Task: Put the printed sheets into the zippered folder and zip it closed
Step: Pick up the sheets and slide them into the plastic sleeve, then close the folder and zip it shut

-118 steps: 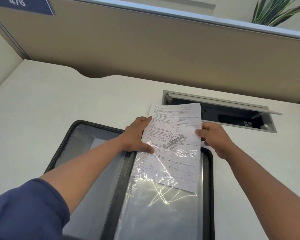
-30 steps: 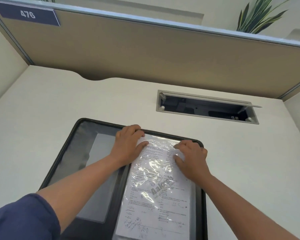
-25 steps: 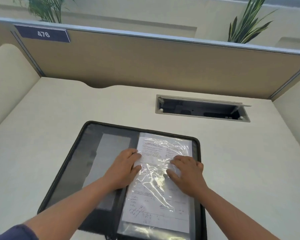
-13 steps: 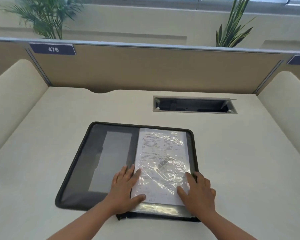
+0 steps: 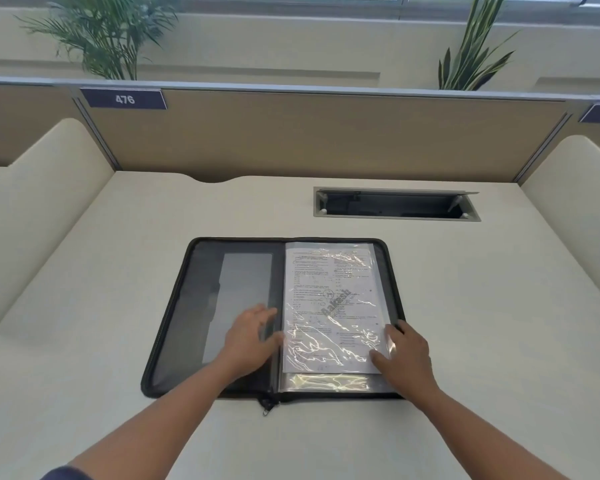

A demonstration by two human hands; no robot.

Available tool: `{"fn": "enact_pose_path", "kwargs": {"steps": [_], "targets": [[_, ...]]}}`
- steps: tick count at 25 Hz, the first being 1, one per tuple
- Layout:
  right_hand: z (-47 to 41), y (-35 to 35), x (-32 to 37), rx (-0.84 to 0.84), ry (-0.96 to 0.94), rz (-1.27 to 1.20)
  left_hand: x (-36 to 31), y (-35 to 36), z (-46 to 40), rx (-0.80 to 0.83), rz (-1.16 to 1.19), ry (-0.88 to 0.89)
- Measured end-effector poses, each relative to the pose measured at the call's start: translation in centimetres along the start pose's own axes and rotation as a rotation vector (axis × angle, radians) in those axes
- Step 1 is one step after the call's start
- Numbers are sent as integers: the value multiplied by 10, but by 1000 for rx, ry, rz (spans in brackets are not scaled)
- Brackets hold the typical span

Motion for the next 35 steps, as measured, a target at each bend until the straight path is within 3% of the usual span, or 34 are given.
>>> {"fn": "enact_pose_path", "kwargs": {"steps": [3, 7, 10, 13, 15, 18, 24, 29, 31, 33, 35], "targets": [[7, 3, 3, -64, 186, -22, 33, -25, 1, -224, -115, -316], [4, 5, 3, -67, 268, -107, 81, -55, 8, -275, -106, -699], [3, 4, 3, -80, 285, -153, 97, -68, 7, -300, -7, -750], [4, 3, 5, -79, 294, -148, 102, -88, 5, -304, -58, -781], [6, 2, 7, -67, 287, -134, 100, -109, 5, -339, -88, -733], [7, 1, 9, -80, 268, -106, 85, -149, 0, -393, 5, -507], [12, -4, 16, -90, 279, -218, -5, -203, 5, -129, 431, -231], [21, -13, 37, -73, 175, -192, -94, -173, 5, 24, 472, 60], [27, -31, 65, -98, 30, -492, -119, -149, 4, 46, 475, 122], [32, -54, 91, -8, -78, -906, -137, -120, 2, 49, 456, 173], [28, -72, 104, 90, -154, -1117, -144, -87, 0, 71, 357, 252]]}}
Point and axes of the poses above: each hand's wrist, its own z-axis away from the middle knuckle, its own y-axis out of the palm, x = y × z, the point moved 1 cm from there along -z, towards the middle knuckle, and after that the axes turned 2 degrees about -x, right-handed, at the moved point
